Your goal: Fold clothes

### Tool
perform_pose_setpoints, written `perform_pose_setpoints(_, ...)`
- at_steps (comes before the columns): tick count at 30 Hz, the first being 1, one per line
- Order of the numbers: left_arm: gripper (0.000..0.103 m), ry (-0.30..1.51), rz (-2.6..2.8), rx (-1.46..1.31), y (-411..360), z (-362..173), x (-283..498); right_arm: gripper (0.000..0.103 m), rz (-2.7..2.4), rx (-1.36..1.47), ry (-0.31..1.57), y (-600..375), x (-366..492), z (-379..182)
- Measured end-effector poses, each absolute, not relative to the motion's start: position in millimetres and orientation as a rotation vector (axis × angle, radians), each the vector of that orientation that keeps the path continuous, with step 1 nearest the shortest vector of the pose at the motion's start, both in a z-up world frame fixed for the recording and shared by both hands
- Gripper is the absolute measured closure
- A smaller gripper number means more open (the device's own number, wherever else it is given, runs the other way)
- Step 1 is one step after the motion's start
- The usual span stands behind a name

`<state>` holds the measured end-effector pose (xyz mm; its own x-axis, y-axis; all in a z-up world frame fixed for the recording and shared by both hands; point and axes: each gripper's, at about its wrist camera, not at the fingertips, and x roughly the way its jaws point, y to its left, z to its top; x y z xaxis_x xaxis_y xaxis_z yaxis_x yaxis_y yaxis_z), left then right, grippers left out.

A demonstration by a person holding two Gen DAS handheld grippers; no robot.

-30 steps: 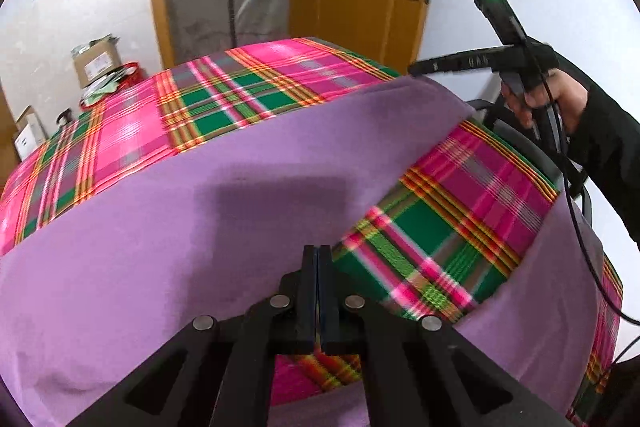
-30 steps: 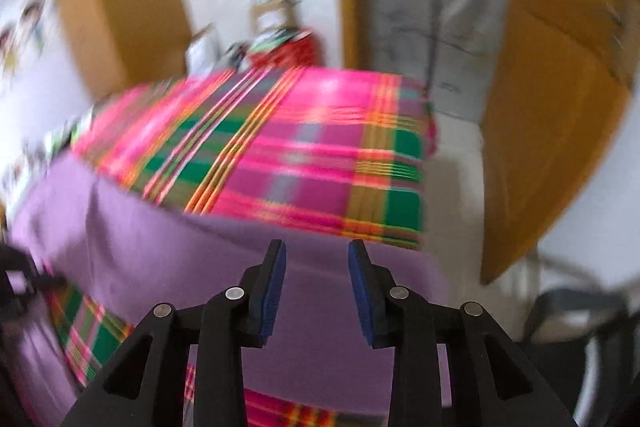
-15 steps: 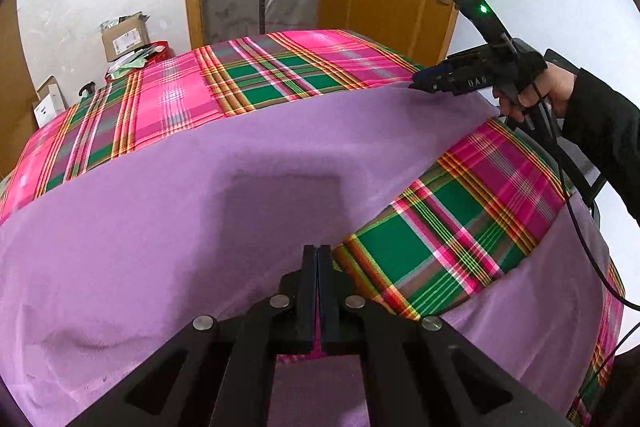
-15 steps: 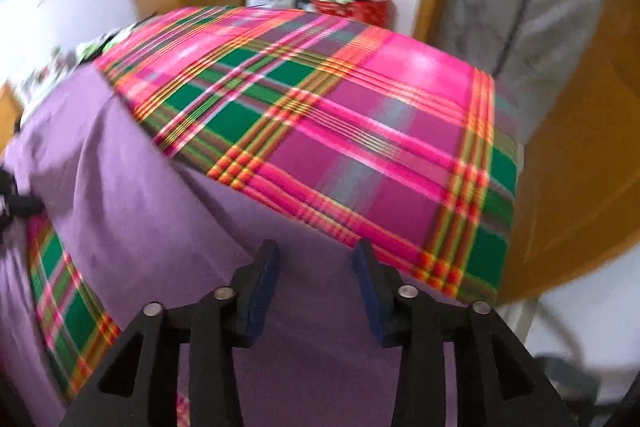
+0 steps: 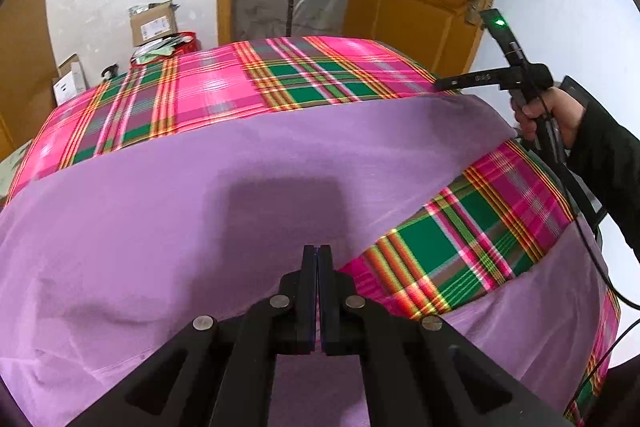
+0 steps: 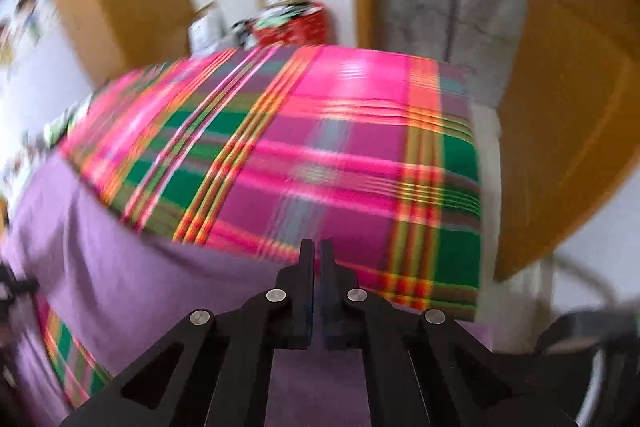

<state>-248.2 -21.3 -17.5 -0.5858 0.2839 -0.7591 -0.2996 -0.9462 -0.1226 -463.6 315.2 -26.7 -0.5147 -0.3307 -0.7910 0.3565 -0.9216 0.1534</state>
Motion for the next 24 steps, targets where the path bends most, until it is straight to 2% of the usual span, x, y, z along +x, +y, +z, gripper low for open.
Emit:
perform_pose_setpoints(2, 0.102, 0.002, 2.549, -1.215, -28, -17, -247, 0.095, -2.468, 1.259, -0.059, 331, -462, -20)
perform_pose_setpoints(5, 0.102, -0.02, 2.559, -1.214, -35, -17, -242, 0.093, -2.436, 1.189, -0.063, 340, -442, -10)
perform_pose_setpoints(9, 0.102, -0.032, 2.566, -1.215, -41, -17, -237, 0.093, -2.374, 1.166, 0.009, 332, -414, -13)
perform_pose_setpoints(13, 0.102, -0.033, 2.584, -1.22, -49, -16, -228, 0.095, -2.438, 1.272, 0.117, 330, -410, -35)
perform_pose_setpoints(16, 0.102, -0.043, 2.611, -1.219, -60, -13, -219, 0.096, -2.554, 1.312, -0.046, 364, -412, -34)
perform_pose_setpoints(17, 0.102, -0.052, 2.621, -1.217, -64, -12, -216, 0.096, -2.604, 1.337, -0.166, 383, -413, -33)
perform_pose_setpoints(19, 0.102, -0.071, 2.642, -1.214, -74, -9, -210, 0.092, -2.64, 1.345, -0.333, 404, -409, -30)
perform_pose_setpoints(22, 0.102, -0.101, 2.666, -1.215, -86, -8, -202, 0.087, -2.671, 1.295, -0.396, 416, -388, -19)
perform_pose_setpoints(23, 0.102, -0.109, 2.669, -1.22, -89, -9, -200, 0.074, -2.665, 1.29, -0.394, 415, -381, -18)
perform_pose_setpoints(24, 0.102, -0.116, 2.671, -1.226, -92, -10, -198, 0.067, -2.657, 1.288, -0.392, 414, -375, -17)
